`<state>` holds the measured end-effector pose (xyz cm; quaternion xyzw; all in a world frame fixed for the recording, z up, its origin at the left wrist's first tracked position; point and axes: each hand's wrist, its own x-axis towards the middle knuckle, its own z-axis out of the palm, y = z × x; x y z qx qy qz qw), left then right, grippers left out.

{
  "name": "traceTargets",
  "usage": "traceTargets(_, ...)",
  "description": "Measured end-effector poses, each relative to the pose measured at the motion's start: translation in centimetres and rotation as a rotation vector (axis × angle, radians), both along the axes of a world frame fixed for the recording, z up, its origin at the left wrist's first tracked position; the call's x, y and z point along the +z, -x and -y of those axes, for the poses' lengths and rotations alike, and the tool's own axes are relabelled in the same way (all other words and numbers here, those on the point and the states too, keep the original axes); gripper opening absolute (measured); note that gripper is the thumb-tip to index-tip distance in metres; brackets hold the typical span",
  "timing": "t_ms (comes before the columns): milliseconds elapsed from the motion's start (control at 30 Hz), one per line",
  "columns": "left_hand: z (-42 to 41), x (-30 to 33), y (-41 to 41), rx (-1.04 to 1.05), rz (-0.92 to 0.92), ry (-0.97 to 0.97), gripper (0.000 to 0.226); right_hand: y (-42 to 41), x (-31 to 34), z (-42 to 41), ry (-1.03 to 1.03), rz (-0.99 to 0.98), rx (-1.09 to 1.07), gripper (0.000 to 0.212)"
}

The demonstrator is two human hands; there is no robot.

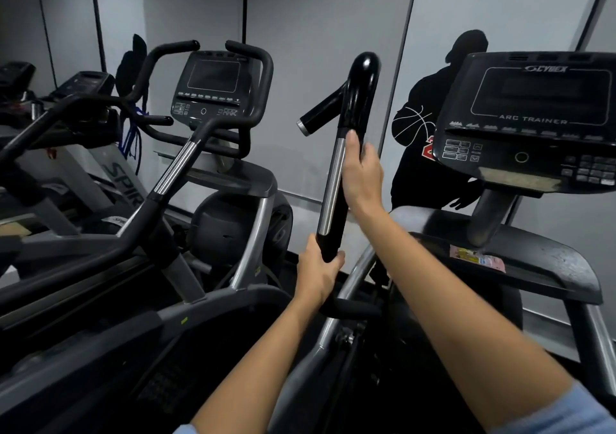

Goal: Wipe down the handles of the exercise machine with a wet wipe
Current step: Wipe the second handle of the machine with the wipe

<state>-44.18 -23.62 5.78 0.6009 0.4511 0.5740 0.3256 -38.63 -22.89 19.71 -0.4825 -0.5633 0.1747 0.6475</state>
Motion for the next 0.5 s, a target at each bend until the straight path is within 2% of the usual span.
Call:
traceTargets(67,0.1,0.1,0.0,-0.002,-0.02,0.006,0.019,0.1,0.6,-0.3,-0.007,0.079,-0.025,0.065)
traceTargets(133,0.1,0.1,0.0,-0.042,0.037,0.013,0.017,0.5,-2.1,0.7,-0.02,0.152,-0.026,0.075)
traceTargets(167,0.1,0.1,-0.1,-0.107,0.152,0.023,0.016,0.7,-4.0,1.5,-0.007,0.169,-0.02,0.075)
traceTargets(200,0.2,0.0,-0.1,-0.134,0.187,0.007,0.016,0.9,-6.1,2.2,0.003,0.18,-0.011,0.073)
traceTargets(233,0.2,0.0,-0.2,-0.137,0.208,0.008,0.019,1.1,-7.8,3.1,0.011,0.2,0.0,0.073)
traceTargets(267,0.3,-0.2,0.0,-0.111,0.146,-0.017,0.015,1.2,-9.0,3.7,0.014,0.23,0.012,0.072)
traceTargets(300,0.5,-0.1,0.1,-0.129,0.179,-0.006,0.009,1.4,-9.5,3.8,0.007,0.266,0.015,0.071)
traceTargets(400,0.3,-0.5,0.3,-0.095,0.067,-0.078,0.02,1.7,-7.0,2.8,-0.06,0.376,-0.019,0.068)
traceTargets(467,0.1,-0.4,0.3,-0.115,0.067,-0.117,0.026,1.1,-5.1,1.7,-0.126,0.463,-0.075,0.066)
traceTargets(500,0.1,-0.4,0.2,-0.142,0.096,-0.116,0.022,0.6,-5.1,1.5,-0.156,0.51,-0.086,0.065)
